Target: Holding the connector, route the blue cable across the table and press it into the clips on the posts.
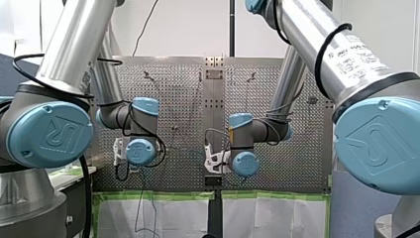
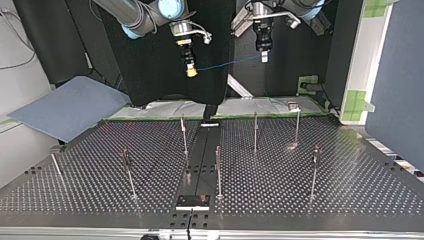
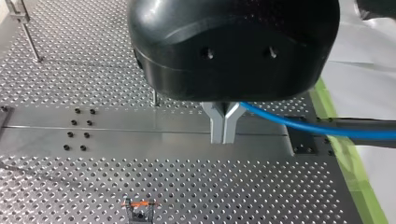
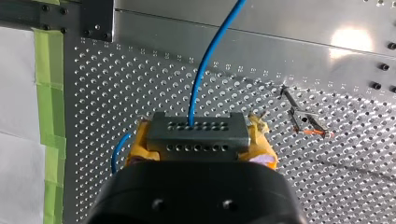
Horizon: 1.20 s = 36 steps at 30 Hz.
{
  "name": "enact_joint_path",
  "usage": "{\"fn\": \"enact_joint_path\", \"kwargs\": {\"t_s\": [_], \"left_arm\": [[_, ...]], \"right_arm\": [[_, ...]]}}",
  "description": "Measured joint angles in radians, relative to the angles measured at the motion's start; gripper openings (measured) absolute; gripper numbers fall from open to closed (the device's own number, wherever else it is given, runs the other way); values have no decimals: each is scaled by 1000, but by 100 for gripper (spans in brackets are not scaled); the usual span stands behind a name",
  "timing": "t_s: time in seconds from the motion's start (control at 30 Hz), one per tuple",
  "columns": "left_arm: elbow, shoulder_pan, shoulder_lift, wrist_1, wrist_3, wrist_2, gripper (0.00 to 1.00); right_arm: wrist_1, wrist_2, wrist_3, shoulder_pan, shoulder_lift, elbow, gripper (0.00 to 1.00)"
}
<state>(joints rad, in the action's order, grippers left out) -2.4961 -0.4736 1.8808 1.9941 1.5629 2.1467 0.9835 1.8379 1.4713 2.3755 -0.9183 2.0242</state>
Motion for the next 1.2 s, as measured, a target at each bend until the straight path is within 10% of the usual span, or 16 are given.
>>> {"fn": "enact_joint_path", "kwargs": {"t_s": [0.67, 0.9, 1.2], "left_arm": [[33, 8, -148, 39, -15, -44, 0], [101, 33, -156, 107, -12, -27, 0], [169, 57, -179, 199, 26, 13, 0]], "right_arm": [[-48, 15, -25, 9, -49, -48, 0], [-118, -36, 20, 7, -118, -117, 0], [-198, -116, 31, 12, -198, -197, 0]]}}
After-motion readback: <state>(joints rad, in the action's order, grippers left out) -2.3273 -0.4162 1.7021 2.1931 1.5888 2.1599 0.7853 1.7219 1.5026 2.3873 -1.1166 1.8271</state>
